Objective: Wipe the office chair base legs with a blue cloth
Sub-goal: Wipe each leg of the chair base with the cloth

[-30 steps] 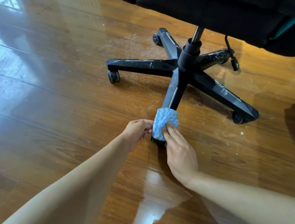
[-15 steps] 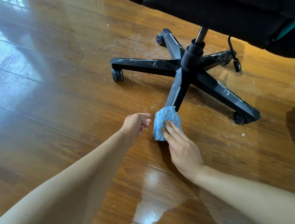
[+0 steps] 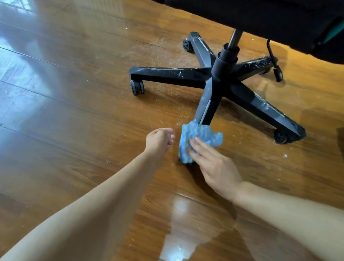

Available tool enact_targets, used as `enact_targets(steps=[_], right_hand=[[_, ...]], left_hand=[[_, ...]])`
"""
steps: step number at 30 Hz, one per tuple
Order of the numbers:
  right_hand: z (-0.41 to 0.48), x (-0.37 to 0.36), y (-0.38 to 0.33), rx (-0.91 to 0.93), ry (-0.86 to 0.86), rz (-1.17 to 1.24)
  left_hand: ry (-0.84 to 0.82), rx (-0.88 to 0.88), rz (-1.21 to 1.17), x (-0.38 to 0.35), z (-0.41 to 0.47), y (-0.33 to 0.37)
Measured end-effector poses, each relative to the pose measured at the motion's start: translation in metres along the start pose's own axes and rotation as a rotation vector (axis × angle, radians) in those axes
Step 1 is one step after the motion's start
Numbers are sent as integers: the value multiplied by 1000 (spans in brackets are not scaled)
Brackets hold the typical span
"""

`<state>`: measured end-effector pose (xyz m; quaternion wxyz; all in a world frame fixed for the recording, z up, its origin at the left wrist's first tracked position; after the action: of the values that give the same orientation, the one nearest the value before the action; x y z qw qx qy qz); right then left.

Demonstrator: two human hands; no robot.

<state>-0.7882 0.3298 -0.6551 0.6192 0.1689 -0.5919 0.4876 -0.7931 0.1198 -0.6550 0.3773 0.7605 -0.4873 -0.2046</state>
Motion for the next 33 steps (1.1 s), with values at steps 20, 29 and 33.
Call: enact_targets(steps=[20, 29, 33], right_hand=[[49, 20, 31, 54, -138, -73], [138, 54, 113, -275, -45, -147], [166, 59, 134, -443, -55, -112]], left_hand=[[-46, -2, 8, -22, 9, 12], [1, -28, 44, -35, 13, 13], [-88, -73, 126, -37, 13, 14]])
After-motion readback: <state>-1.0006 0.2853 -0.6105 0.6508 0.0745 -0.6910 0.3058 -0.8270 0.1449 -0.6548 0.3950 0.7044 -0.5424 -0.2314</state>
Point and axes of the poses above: each hand's wrist, its own z-axis towards the middle knuckle, its own x-axis out of the back of the hand, y = z × x, the point moved 1 cm from there along z, towards the middle knuckle, and after that the axes turned 11 degrees about z, right-handed, at the moved point
